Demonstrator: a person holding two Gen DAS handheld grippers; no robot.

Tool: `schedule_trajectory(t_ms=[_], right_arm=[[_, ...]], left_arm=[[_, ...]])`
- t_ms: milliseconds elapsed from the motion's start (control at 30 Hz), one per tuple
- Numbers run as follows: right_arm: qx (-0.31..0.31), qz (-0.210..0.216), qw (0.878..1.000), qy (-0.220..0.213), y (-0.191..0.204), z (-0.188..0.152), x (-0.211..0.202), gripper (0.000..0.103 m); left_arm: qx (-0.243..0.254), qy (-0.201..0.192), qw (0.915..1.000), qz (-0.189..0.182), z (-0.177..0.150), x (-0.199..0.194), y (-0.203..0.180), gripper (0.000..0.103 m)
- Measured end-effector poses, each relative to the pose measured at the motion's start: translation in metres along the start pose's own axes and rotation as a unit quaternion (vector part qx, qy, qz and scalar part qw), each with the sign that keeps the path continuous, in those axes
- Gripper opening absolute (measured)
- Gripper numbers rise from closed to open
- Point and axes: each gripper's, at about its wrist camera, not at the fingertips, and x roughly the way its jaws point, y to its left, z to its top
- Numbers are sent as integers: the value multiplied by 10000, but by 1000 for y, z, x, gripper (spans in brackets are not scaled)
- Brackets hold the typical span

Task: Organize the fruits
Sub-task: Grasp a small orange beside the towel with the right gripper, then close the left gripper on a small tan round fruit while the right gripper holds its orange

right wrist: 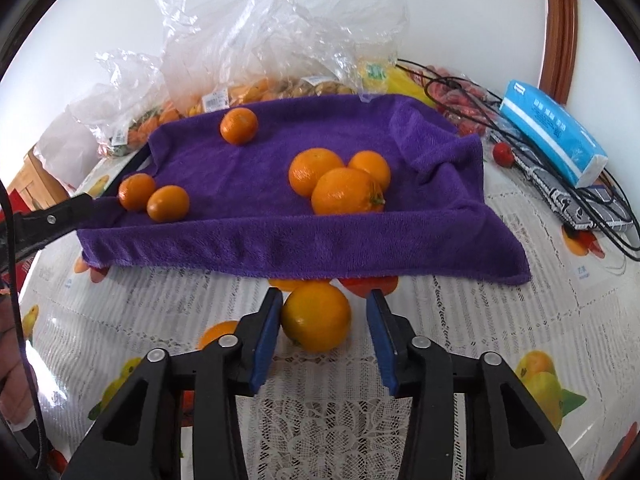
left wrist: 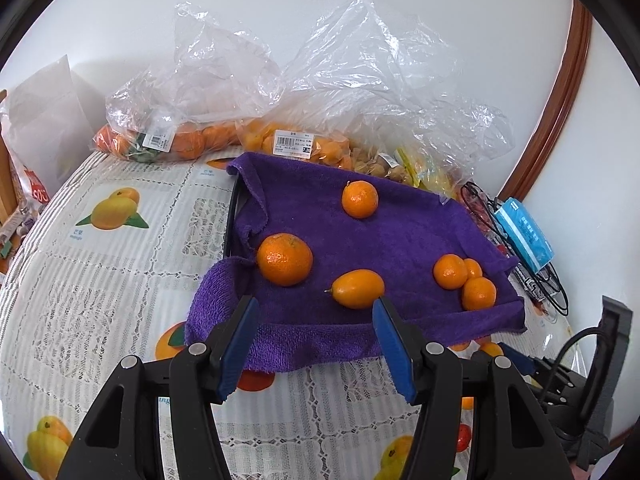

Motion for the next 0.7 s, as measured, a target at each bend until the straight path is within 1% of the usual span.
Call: schedule_trajectory(t_ms=[33,67,300,433,533,700], right_arm=[[31,-11,10000,37,-1,-1,2,36],[67,-22,9999,73,-3,-2,4,34],[123,-87,9998,-108,-8,-3,-3,34],[132,-253,9992,-281,-16,-6,-18,34],[199,-330,9987,-342,-25,-8,-28,34],[357,-491,9971,-466,-45,-17,-49,34]], left_arm=[[-10,-14,10000,3,0,0,1,57],[-26,-24,10000,4,0,-1,1,57],[-96,16,9999,-46,1,-1,5,57],[72,43,9999,-136,-2,-2,-3,57],[298,65,9993,-204,-7,-4,-14,57],[451,337,9966,-605,-25,-9,-28,57]])
